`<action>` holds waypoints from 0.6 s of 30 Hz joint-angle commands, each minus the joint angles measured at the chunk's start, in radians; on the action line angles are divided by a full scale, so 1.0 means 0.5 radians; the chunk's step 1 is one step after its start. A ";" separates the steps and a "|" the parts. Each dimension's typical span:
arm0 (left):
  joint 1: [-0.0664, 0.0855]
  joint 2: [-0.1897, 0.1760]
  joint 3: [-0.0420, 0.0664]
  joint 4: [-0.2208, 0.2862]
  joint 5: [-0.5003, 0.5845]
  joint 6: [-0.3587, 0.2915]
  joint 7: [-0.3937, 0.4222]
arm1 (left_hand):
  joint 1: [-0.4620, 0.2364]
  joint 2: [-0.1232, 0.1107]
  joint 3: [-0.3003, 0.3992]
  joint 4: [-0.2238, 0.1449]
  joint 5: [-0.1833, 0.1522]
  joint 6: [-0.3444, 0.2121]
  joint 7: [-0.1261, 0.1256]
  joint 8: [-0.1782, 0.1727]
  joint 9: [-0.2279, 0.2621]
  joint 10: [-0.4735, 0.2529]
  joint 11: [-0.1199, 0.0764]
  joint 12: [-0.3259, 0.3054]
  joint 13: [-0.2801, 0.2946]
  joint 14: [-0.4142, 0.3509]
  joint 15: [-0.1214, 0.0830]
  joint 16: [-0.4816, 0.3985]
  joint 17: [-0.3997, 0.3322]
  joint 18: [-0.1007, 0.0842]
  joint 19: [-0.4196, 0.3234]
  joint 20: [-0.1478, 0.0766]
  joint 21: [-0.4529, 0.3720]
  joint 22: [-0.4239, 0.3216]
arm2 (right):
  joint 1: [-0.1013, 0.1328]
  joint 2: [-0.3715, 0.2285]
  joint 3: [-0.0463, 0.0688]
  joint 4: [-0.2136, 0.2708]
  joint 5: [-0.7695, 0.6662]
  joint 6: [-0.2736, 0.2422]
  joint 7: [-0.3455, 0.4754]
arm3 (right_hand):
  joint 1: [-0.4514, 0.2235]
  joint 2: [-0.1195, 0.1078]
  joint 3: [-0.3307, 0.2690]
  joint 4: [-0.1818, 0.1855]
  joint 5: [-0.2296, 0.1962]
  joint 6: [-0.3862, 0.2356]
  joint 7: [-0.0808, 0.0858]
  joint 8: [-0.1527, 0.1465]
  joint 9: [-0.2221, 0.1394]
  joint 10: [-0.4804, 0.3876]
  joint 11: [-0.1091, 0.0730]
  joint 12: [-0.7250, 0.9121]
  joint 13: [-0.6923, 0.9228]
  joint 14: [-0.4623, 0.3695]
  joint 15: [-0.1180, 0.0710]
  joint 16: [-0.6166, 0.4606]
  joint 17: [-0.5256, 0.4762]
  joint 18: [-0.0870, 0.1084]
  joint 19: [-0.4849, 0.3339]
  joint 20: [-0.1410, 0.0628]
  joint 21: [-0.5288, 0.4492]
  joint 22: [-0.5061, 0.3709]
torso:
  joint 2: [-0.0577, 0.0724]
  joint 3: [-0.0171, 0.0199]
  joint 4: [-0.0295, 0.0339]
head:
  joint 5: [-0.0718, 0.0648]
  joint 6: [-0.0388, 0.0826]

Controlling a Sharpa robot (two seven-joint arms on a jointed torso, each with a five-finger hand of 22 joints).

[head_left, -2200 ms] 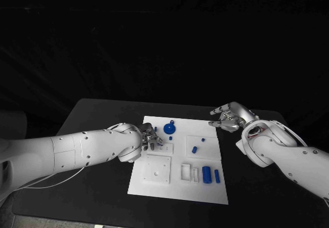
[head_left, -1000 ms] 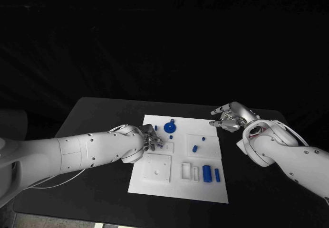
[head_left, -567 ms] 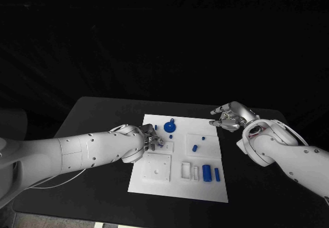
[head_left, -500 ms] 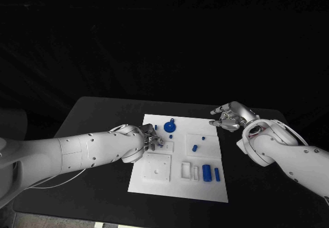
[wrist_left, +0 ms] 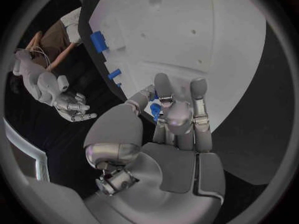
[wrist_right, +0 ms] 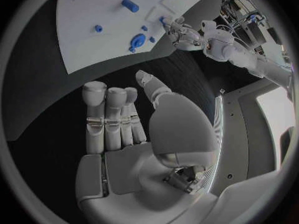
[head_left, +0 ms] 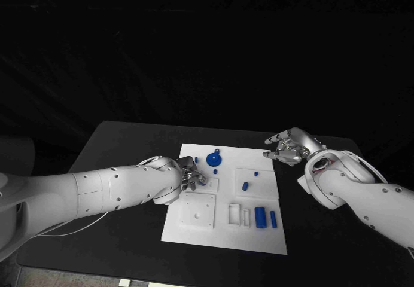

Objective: Assemble the parts on the task board

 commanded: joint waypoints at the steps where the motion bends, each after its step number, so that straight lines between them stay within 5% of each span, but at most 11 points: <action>1: -0.014 0.000 -0.009 0.007 -0.012 0.101 -0.019 | 0.023 0.019 0.012 -0.009 0.018 0.460 -0.230 0.009 0.557 0.100 -0.011 0.007 0.002 0.002 -0.008 0.004 -0.002 0.017 0.015 0.002 -0.011 0.005 | -0.002 0.001 0.001 0.001 -0.004 0.024 0.005 | -0.017 -0.005 0.010 0.001 0.010 0.007 0.000 -0.010 -0.003 -0.015 -0.003 0.004 0.000 -0.010 -0.005 0.004 0.001 0.012 0.008 -0.007 0.012 0.160 | 0.000 -0.0004 0.000 | 0.000 -0.003; 18: -0.014 -0.005 -0.009 -0.001 -0.019 0.101 -0.040 | 0.018 0.019 0.014 -0.008 0.015 0.460 -0.230 0.010 0.557 0.100 -0.011 0.007 0.002 0.002 -0.008 0.005 -0.003 0.016 0.021 0.002 -0.028 0.025 | -0.005 0.003 0.001 0.001 0.001 0.023 0.006 | -0.017 -0.005 0.010 0.001 0.010 0.007 0.000 -0.010 -0.003 -0.015 -0.003 0.004 0.000 -0.010 -0.005 0.004 0.001 0.012 0.008 -0.007 0.012 0.160 | 0.001 0.0010 -0.001 | 0.004 -0.001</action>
